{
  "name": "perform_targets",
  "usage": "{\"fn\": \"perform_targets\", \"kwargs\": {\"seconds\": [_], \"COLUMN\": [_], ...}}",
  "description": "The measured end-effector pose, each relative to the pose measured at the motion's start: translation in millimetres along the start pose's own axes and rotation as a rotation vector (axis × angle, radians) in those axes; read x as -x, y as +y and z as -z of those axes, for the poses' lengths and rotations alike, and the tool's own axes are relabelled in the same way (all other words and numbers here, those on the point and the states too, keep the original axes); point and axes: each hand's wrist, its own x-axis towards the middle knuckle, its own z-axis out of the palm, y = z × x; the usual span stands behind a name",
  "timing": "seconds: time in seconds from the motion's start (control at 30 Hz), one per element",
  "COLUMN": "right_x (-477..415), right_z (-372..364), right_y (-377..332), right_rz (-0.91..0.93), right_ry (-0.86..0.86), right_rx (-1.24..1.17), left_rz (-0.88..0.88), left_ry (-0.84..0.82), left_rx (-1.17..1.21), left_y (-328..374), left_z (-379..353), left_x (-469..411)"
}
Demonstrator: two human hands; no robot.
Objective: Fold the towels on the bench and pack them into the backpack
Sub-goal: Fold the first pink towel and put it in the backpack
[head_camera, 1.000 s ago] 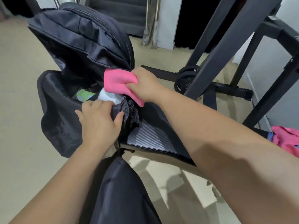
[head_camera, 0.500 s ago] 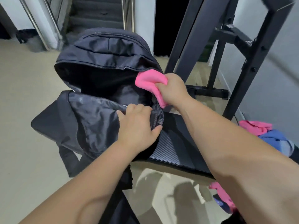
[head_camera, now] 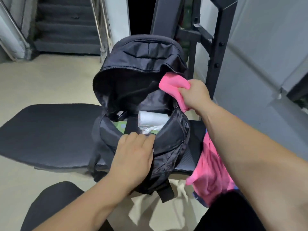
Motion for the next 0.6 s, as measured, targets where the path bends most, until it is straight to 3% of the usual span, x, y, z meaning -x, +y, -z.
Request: {"fn": "perform_targets", "kwargs": {"seconds": [0.33,0.43,0.53,0.6], "right_x": [18.0,41.3,76.1,94.5], "right_z": [-13.2,-5.2,-1.5,-0.6], "right_y": [-4.5,-7.8,-10.9,-18.0], "right_rz": [0.008,0.047,0.205,0.412], "right_ry": [0.054,0.117,0.139,0.000], "right_rx": [0.030,0.157,0.346,0.454], "left_rz": [-0.126,-0.124,-0.032,-0.045], "left_ry": [-0.024,-0.001,-0.018,-0.034], "left_rx": [0.059,0.092,0.047,0.037], "left_y": [19.7,14.5,7.4,4.1], "left_z": [-11.5,-9.4,-7.4,-12.3], "left_x": [27.2,27.5,35.8,45.0]}}
